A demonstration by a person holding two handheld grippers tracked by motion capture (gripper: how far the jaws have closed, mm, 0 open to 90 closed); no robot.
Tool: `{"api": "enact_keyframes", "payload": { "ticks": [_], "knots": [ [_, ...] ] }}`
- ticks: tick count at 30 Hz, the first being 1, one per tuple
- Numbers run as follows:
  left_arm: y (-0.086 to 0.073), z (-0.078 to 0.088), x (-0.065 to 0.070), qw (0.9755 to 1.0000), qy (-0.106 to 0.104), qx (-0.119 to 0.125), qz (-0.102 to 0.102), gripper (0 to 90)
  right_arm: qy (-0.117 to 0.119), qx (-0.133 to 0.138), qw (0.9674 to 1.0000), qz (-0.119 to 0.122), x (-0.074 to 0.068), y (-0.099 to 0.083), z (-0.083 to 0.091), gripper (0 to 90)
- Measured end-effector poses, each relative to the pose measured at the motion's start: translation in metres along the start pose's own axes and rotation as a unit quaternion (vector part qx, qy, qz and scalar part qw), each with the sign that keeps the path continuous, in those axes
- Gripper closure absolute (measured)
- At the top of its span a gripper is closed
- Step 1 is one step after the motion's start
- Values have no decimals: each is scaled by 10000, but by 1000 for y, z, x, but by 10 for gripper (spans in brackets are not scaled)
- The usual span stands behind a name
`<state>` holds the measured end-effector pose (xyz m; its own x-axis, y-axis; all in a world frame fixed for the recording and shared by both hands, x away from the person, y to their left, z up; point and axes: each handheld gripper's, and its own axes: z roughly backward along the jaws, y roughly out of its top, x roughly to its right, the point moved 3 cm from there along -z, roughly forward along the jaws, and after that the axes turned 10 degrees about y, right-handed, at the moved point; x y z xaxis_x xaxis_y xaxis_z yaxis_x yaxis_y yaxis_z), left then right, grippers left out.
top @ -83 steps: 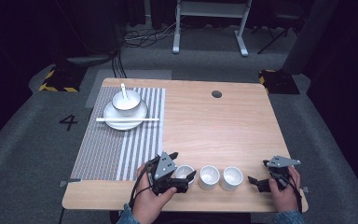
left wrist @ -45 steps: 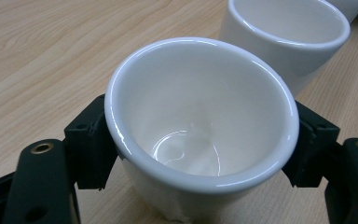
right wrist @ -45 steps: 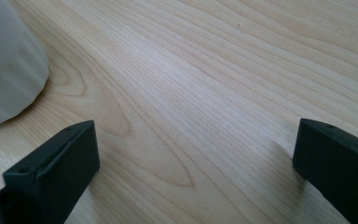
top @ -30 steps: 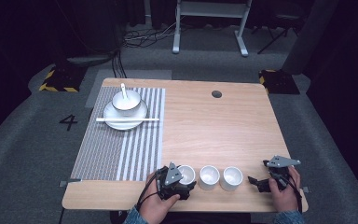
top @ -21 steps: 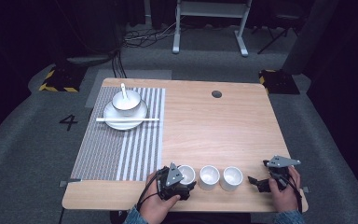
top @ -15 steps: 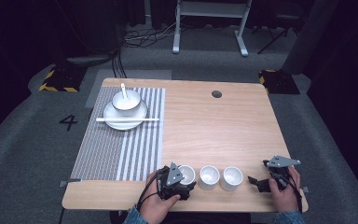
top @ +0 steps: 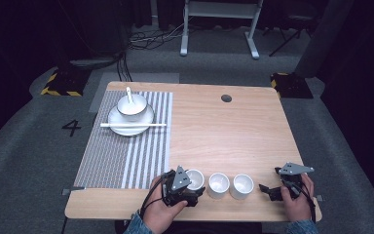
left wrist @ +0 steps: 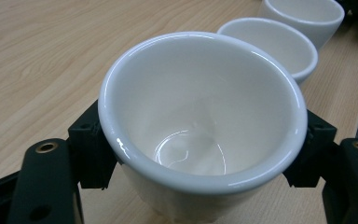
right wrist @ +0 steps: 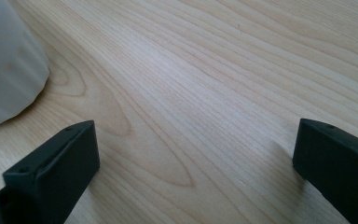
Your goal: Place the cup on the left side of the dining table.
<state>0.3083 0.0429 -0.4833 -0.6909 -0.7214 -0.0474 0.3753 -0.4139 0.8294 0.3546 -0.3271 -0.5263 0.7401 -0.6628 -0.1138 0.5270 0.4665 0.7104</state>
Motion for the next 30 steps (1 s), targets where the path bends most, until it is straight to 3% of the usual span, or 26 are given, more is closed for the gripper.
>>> {"api": "enact_keyframes", "payload": {
  "ticks": [11,24,30],
  "knots": [
    [13,14,-10,9997,160,173,10,264,0,0,10000,0,0,0,0,4],
    [22,27,-35,9982,492,318,131,264,-1,0,10000,-1,0,0,0,5],
    [27,30,-54,9969,662,343,246,263,-1,0,10000,-2,0,0,0,5]
  ]
}}
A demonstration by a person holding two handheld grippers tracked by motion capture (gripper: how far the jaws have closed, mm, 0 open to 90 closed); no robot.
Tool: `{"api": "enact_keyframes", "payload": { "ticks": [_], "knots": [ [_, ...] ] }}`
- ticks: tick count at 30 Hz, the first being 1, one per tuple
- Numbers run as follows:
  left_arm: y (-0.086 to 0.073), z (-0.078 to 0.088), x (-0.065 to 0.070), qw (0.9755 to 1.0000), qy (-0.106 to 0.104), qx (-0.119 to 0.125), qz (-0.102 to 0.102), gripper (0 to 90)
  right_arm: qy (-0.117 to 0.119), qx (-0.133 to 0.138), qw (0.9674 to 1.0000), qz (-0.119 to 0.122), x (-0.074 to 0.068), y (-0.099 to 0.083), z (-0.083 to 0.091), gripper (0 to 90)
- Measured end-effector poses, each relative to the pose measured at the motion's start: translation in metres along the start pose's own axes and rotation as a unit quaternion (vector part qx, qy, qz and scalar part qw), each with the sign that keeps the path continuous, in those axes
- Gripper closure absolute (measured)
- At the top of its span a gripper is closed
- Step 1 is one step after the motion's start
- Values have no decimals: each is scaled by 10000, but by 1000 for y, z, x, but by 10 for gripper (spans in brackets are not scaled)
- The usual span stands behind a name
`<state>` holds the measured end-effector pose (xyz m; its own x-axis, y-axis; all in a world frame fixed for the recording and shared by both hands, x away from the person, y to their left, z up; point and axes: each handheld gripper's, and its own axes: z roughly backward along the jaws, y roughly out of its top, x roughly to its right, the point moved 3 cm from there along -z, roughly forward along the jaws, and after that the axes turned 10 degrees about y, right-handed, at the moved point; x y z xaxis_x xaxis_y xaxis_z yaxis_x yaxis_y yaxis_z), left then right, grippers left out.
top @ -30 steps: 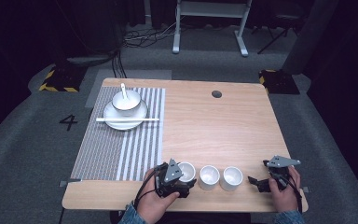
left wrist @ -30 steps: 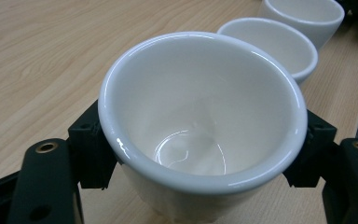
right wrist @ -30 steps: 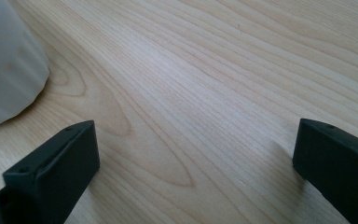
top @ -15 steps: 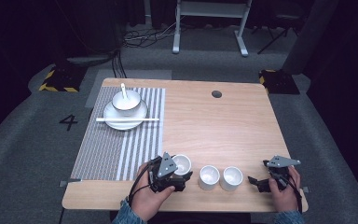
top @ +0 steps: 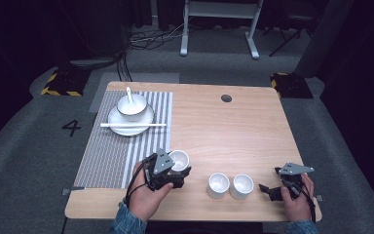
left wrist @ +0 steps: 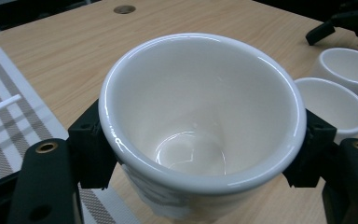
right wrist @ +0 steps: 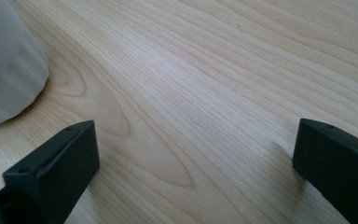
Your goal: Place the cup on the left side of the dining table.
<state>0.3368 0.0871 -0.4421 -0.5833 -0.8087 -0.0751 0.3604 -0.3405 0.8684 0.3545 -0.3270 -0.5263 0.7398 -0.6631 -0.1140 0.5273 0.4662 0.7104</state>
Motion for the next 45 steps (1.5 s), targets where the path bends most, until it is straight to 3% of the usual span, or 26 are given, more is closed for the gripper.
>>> {"api": "enact_keyframes", "payload": {
  "ticks": [26,29,35,38,43,45],
  "knots": [
    [15,-10,-74,9972,684,18,304,263,-2,0,10000,-1,0,0,0,5],
    [13,-17,-88,9959,802,-2,419,263,-1,1,10000,-1,0,0,0,5],
    [5,-28,-106,9952,919,44,345,263,-2,1,10000,1,0,0,0,5],
    [-2,-35,-112,9946,982,-61,345,263,-1,1,10000,0,0,0,0,5],
    [-13,-44,-120,9938,959,-193,529,263,-1,1,10000,1,0,0,0,5],
    [-18,-48,-122,9938,974,-218,488,263,-2,-2,10000,8,0,0,0,5]
  ]
}}
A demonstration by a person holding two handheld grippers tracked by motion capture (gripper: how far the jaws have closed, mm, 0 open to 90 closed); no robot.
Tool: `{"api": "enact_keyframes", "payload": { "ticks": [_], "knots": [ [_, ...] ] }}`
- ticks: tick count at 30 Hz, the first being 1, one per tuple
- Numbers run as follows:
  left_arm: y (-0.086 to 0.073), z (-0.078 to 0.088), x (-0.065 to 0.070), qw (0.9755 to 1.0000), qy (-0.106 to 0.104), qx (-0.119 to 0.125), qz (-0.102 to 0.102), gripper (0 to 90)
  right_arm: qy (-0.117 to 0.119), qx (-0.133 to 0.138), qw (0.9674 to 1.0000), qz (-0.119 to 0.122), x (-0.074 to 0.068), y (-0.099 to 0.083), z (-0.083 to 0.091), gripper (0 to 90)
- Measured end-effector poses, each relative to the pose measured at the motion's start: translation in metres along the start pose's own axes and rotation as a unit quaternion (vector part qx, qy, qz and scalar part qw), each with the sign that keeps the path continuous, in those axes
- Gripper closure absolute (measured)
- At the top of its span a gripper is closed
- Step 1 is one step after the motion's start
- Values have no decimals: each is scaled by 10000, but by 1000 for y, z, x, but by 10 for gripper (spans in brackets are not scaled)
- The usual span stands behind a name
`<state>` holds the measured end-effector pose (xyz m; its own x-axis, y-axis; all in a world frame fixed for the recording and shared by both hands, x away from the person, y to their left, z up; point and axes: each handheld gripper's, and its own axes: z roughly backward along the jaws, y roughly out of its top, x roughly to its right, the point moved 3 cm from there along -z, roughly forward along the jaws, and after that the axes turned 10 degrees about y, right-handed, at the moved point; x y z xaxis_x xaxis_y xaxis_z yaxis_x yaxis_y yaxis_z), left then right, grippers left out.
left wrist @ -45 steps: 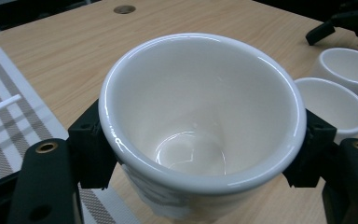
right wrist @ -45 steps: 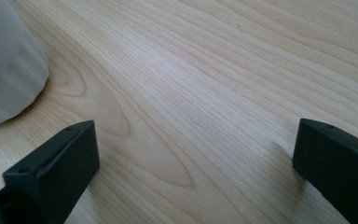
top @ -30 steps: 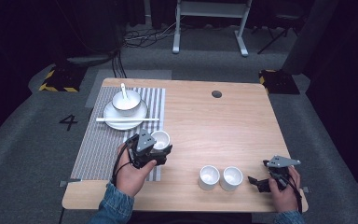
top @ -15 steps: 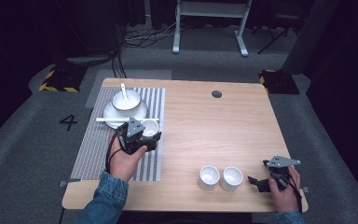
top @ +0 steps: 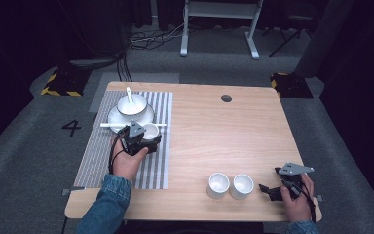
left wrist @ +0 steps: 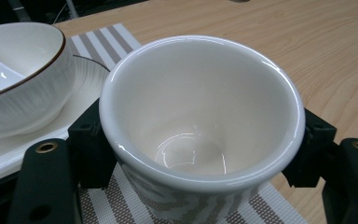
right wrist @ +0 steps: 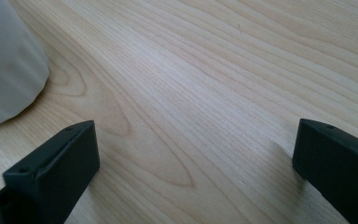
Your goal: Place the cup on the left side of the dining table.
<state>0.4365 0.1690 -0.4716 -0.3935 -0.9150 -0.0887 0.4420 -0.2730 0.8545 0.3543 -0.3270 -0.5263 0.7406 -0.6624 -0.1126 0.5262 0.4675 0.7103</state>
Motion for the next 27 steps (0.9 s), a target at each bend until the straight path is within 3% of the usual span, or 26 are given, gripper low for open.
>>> {"api": "enact_keyframes", "payload": {
  "ticks": [6,13,20,27],
  "knots": [
    [-11,-12,-4,9999,44,-135,-61,263,-3,2,10000,3,0,0,0,5],
    [-19,-21,-6,9997,46,-250,11,263,-2,1,10000,3,0,0,0,5],
    [-23,-25,-9,9996,93,-266,-69,263,-1,1,10000,1,0,0,0,5],
    [-29,-28,-11,9994,78,-327,78,263,-2,1,10000,1,0,0,0,5]
  ]
}}
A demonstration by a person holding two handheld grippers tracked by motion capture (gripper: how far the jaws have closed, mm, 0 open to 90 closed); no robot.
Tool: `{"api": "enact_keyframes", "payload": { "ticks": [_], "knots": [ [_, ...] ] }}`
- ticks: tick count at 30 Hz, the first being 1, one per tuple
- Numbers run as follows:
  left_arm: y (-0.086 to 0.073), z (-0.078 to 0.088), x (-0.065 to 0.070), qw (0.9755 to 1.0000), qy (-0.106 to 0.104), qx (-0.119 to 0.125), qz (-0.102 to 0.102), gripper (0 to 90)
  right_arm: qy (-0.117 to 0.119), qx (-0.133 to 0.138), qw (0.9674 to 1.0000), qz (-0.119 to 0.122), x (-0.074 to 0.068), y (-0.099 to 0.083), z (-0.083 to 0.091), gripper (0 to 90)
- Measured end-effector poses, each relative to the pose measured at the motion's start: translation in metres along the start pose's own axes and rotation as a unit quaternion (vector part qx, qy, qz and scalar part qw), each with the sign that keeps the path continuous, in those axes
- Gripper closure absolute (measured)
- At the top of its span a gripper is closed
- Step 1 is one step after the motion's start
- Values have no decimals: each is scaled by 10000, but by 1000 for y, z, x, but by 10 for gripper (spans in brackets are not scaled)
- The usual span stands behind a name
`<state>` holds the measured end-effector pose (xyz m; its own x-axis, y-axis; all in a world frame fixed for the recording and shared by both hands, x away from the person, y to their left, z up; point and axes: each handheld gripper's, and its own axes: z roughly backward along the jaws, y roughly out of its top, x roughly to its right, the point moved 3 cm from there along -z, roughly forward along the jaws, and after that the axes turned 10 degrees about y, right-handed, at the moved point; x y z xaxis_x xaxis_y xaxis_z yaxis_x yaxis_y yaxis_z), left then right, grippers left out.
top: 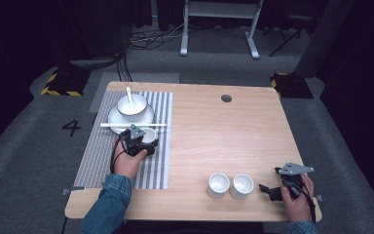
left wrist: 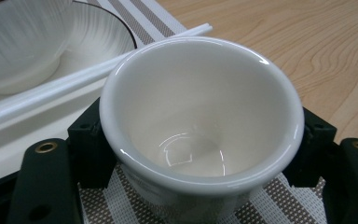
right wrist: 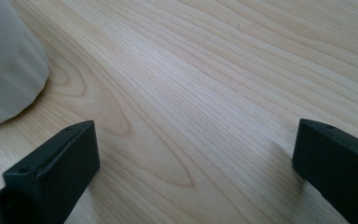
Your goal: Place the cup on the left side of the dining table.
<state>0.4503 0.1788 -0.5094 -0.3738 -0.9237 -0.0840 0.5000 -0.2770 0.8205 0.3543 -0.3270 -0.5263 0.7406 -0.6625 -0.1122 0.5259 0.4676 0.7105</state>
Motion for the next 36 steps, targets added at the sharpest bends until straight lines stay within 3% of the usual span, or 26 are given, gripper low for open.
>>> {"api": "enact_keyframes", "payload": {
  "ticks": [12,15,17,22,36],
  "knots": [
    [-2,0,-2,9999,-54,50,152,260,-2,0,10000,3,0,0,0,5],
    [-1,0,-2,9996,-101,128,238,224,-1,0,10000,3,0,0,0,5],
    [2,4,-2,9996,8,201,206,184,-2,0,10000,3,0,0,0,5],
    [9,14,-1,9994,10,292,157,170,-2,0,10000,2,0,0,0,5],
    [9,58,-1,9996,86,273,52,176,0,-1,10000,-1,0,0,0,5]
  ]
}}
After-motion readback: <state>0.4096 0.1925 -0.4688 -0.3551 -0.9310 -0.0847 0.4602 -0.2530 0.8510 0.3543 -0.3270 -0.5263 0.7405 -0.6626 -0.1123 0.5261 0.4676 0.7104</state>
